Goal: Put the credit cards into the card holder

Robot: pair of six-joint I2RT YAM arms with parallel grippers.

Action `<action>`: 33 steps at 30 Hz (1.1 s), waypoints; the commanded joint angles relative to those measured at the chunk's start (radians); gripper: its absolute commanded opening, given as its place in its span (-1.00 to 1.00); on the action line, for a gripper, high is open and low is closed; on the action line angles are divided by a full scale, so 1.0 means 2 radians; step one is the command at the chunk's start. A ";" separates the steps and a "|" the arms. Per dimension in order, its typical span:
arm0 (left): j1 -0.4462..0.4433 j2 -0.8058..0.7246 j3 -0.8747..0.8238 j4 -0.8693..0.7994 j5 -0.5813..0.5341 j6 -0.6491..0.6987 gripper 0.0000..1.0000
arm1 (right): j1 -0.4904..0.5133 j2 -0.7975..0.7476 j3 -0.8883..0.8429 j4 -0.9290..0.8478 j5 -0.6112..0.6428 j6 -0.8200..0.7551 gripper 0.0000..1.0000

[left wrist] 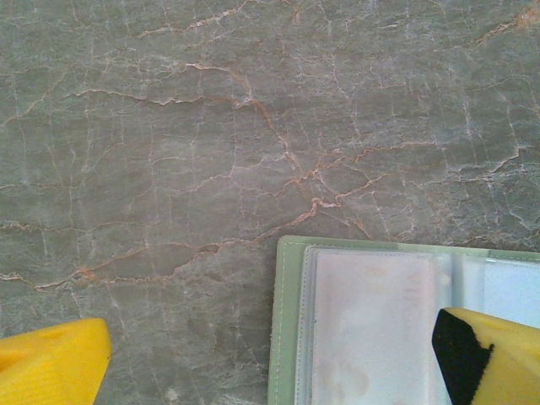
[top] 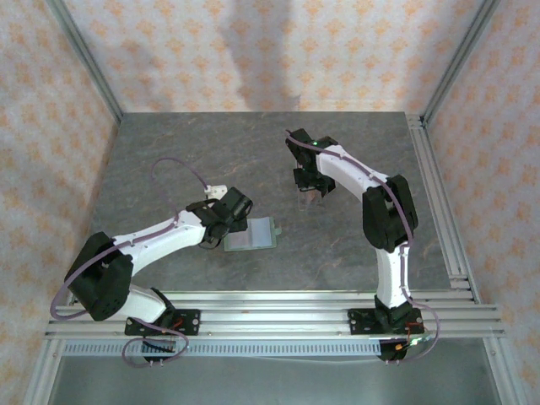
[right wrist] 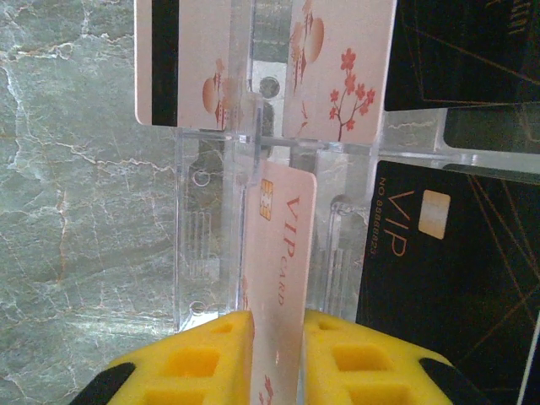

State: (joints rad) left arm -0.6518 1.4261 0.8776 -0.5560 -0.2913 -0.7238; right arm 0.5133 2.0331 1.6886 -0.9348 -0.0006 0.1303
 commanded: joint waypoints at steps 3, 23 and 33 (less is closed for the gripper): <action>0.005 0.002 0.002 0.003 -0.002 0.001 0.99 | -0.001 -0.019 0.009 -0.011 0.007 0.005 -0.59; 0.005 0.004 0.001 0.002 0.000 0.001 0.99 | -0.004 -0.019 0.013 -0.011 0.007 0.006 -0.64; 0.005 0.005 0.001 0.003 0.000 0.001 0.99 | -0.004 -0.021 0.014 -0.010 0.008 0.006 -0.65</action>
State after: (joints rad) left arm -0.6518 1.4261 0.8772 -0.5560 -0.2874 -0.7238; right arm 0.5133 2.0331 1.6886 -0.9348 -0.0002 0.1303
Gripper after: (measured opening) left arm 0.996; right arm 0.180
